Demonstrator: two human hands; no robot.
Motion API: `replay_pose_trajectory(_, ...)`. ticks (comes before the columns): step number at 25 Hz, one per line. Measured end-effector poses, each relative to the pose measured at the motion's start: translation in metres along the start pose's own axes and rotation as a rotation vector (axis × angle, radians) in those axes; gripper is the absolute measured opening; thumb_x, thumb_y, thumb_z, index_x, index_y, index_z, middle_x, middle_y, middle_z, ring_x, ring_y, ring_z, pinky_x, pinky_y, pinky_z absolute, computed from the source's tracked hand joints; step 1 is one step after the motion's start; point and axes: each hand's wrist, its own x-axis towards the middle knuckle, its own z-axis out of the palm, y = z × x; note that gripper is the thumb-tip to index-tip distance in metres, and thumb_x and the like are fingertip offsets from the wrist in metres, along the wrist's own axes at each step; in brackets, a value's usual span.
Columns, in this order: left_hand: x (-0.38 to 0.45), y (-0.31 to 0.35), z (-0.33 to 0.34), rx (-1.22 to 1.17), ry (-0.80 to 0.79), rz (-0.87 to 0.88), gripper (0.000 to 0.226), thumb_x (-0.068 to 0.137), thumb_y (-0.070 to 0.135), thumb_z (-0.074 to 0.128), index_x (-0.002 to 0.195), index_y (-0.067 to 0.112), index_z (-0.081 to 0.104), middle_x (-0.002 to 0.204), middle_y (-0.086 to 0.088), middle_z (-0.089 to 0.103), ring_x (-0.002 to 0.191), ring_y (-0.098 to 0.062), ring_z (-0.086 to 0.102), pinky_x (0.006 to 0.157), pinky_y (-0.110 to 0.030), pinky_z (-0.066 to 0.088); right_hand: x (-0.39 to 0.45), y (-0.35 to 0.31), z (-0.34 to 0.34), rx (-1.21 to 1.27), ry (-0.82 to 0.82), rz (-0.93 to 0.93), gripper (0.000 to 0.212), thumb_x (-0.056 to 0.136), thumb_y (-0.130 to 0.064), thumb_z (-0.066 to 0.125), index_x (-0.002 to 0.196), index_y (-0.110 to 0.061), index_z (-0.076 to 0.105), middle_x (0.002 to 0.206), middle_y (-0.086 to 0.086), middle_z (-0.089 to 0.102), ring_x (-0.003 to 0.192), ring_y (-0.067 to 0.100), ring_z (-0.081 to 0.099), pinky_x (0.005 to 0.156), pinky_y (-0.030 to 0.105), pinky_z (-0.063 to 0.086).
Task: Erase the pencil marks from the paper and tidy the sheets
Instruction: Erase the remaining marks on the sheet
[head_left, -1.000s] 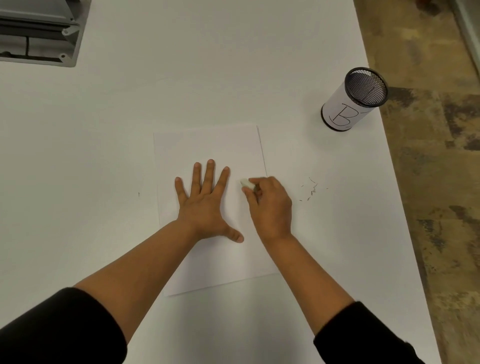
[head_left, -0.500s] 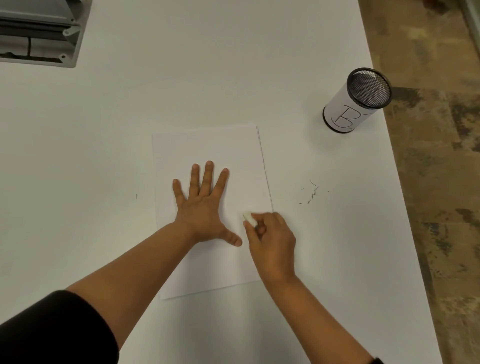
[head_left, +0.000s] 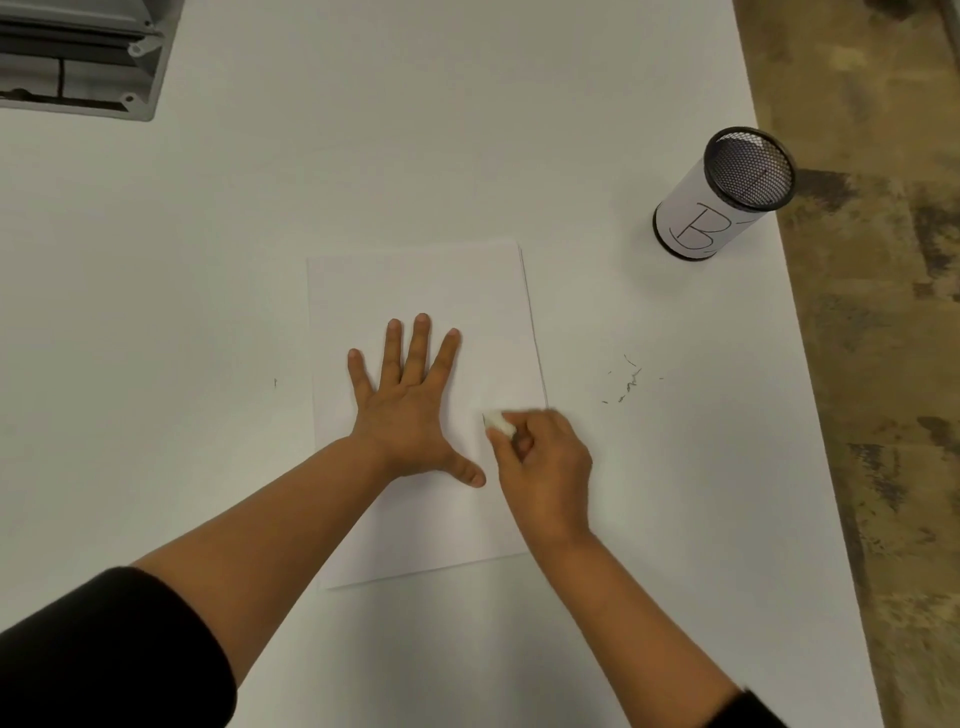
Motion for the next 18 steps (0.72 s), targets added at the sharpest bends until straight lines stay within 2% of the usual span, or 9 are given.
replay_pose_trajectory(4,0.001,0.000,0.000,-0.003,-0.003,-0.009,0.148,0.044,0.081,0.067,0.132,0.030,-0.040,0.143,-0.003,-0.047,0.128,-0.027,-0.046,0.103,-0.060,-0.021,0.062,-0.020,0.019,-0.015,-0.018,0.013,0.012,0.082,-0.017,0.067,0.088,-0.007,0.065,0.079,0.006,0.062,0.066,0.011,0.052,0.060,0.017,0.036)
replay_pose_trajectory(9,0.001,0.000,0.002,0.000,0.026,-0.014,0.152,0.044,0.081,0.067,0.131,0.022,-0.042,0.145,-0.002,-0.044,0.131,-0.026,-0.043,0.104,-0.059,-0.020,-0.011,-0.005,0.001,-0.004,-0.045,0.020,0.011,0.078,-0.015,0.072,0.085,-0.010,0.066,0.072,-0.004,0.053,0.058,0.000,0.046,0.055,0.003,0.035)
replay_pose_trajectory(12,0.001,0.001,0.000,-0.008,0.017,-0.024,0.155,0.043,0.081,0.068,0.136,0.017,-0.038,0.145,-0.003,-0.043,0.129,-0.025,-0.044,0.104,-0.058,-0.021,0.043,-0.018,0.015,-0.039,-0.020,0.021,0.012,0.080,-0.018,0.069,0.086,-0.008,0.066,0.076,0.004,0.061,0.064,0.009,0.050,0.055,0.003,0.030)
replay_pose_trajectory(14,0.000,0.001,0.000,-0.011,0.018,-0.029,0.155,0.043,0.081,0.068,0.136,0.016,-0.038,0.146,-0.004,-0.043,0.128,-0.025,-0.045,0.104,-0.058,-0.021,0.060,-0.024,0.021,-0.020,-0.037,0.037,0.013,0.082,-0.020,0.067,0.088,-0.008,0.066,0.079,0.006,0.062,0.066,0.008,0.050,0.056,0.007,0.033)
replay_pose_trajectory(16,0.000,0.001,0.001,-0.005,0.025,-0.028,0.155,0.044,0.080,0.068,0.137,0.014,-0.038,0.146,-0.003,-0.042,0.129,-0.025,-0.044,0.105,-0.059,-0.019,0.032,-0.017,0.015,-0.010,-0.039,0.047,0.011,0.081,-0.019,0.068,0.084,-0.009,0.064,0.075,0.001,0.058,0.061,0.003,0.047,0.057,0.011,0.039)
replay_pose_trajectory(18,0.000,0.001,0.002,-0.009,0.034,-0.025,0.154,0.046,0.078,0.069,0.138,0.014,-0.037,0.147,-0.003,-0.041,0.129,-0.023,-0.044,0.105,-0.059,-0.019,-0.005,-0.011,0.006,0.028,-0.060,0.033,0.010,0.079,-0.017,0.071,0.079,-0.010,0.064,0.071,-0.005,0.052,0.058,-0.003,0.044,0.055,0.005,0.038)
